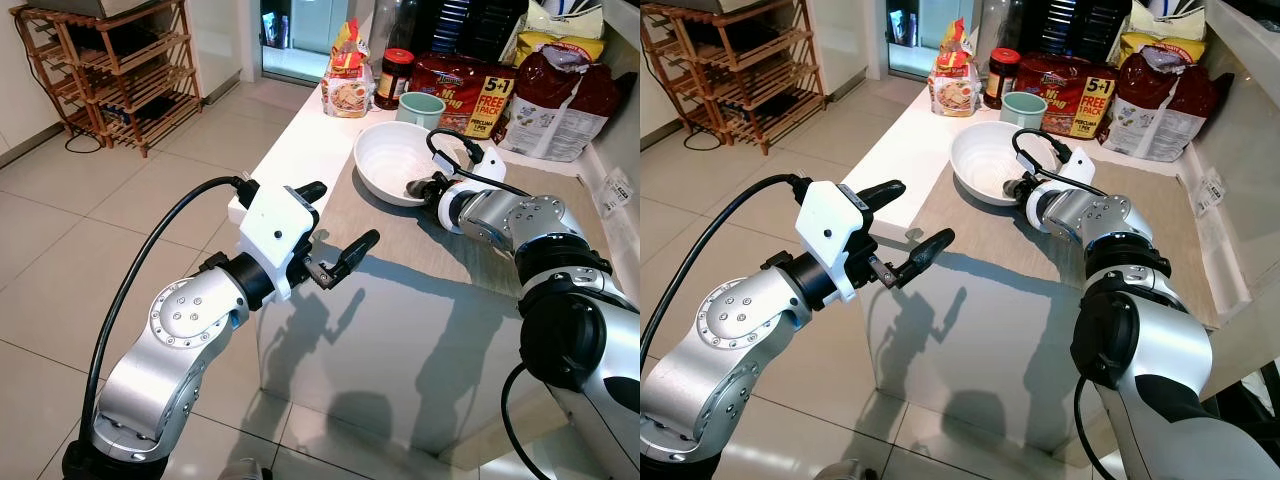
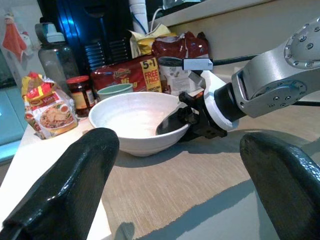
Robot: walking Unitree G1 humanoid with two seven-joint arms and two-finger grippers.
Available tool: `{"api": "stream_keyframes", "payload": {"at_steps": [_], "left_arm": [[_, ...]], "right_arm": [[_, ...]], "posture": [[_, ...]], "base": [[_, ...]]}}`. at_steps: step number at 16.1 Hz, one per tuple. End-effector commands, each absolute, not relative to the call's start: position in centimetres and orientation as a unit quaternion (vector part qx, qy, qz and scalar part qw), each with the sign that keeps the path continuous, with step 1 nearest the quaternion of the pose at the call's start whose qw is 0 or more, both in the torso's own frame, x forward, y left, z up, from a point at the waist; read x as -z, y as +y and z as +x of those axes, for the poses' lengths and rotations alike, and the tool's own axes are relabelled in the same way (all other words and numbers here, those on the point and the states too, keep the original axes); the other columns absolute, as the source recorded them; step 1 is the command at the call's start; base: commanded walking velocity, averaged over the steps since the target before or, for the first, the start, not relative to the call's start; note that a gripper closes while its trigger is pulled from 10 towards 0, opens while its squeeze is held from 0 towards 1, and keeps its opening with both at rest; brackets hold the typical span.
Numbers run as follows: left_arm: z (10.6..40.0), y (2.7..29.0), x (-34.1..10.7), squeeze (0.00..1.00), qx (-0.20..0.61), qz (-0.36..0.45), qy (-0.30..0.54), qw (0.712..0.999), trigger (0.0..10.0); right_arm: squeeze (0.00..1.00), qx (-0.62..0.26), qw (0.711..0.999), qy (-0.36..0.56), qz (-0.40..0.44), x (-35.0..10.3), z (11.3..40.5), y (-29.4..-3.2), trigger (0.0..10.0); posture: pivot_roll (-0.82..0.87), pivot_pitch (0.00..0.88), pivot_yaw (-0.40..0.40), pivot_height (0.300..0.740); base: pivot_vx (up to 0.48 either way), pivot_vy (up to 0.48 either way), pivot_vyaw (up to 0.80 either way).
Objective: Setting the table
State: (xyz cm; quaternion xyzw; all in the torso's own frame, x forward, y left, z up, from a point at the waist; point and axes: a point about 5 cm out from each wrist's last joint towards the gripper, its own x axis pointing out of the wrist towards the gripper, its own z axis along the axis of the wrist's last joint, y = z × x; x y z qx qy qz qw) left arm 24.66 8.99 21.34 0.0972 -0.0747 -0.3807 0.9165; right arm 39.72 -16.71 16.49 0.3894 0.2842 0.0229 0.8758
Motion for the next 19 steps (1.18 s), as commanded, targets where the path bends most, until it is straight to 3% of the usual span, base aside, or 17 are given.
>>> {"api": "stream_keyframes", "payload": {"at_steps": [1, 4, 6, 11, 15, 16, 17, 19], "left_arm": [[24.4, 8.8, -21.4, 0.0, 0.388, 0.1, -0.076, 0.913, 10.0], [24.5, 8.8, -21.5, 0.0, 0.383, 0.104, -0.079, 0.914, 10.0], [25.4, 9.6, -21.2, 0.0, 0.331, 0.114, -0.071, 0.934, 10.0], [25.9, 10.2, -21.3, 0.0, 0.305, 0.107, -0.078, 0.943, 10.0], [26.5, 10.4, -21.2, 0.0, 0.27, 0.104, -0.078, 0.954, 10.0], [26.4, 10.6, -20.7, 0.0, 0.265, 0.103, -0.069, 0.956, 10.0], [26.2, 10.7, -20.4, 0.0, 0.262, 0.1, -0.061, 0.958, 10.0], [26.3, 10.7, -20.3, 0.0, 0.259, 0.097, -0.06, 0.959, 10.0]], "right_arm": [[0.0, -0.022, 0.876, 0.279, 0.393, -16.8, 39.9, -16.7, 0.0], [0.0, -0.027, 0.878, 0.272, 0.393, -17.3, 40.0, -16.6, 0.0], [0.0, -0.056, 0.882, 0.235, 0.404, -19.1, 40.3, -16.5, 0.0], [0.0, -0.076, 0.89, 0.212, 0.397, -19.9, 38.9, -17.3, 0.0], [0.0, -0.071, 0.918, 0.07, 0.385, -22.1, 35.0, -18.9, 0.0], [0.0, -0.066, 0.952, 0.017, 0.298, -22.8, 33.0, -19.0, 10.0], [0.0, -0.074, 0.966, -0.018, 0.246, -23.1, 30.9, -18.6, 10.0], [0.0, -0.086, 0.965, -0.027, 0.248, -23.0, 29.1, -18.1, 10.0]], "posture": [[0.12, 0.0, -0.076, 0.74], [0.12, 0.0, -0.076, 0.74], [0.12, 0.0, -0.077, 0.74], [0.11, 0.0, -0.063, 0.74], [0.1, 0.003, -0.057, 0.74], [0.09, 0.008, -0.055, 0.74], [0.08, 0.014, -0.053, 0.74], [0.08, 0.017, -0.054, 0.74]], "base": [[0.0, 0.0, 0.0], [0.0, 0.0, 0.0], [0.0, 0.0, 0.0], [0.0, 0.0, 0.0], [0.0, 0.0, 0.0], [0.0, 0.0, 0.0], [0.0, 0.0, 0.0], [-0.127, 0.0, 0.0]]}}
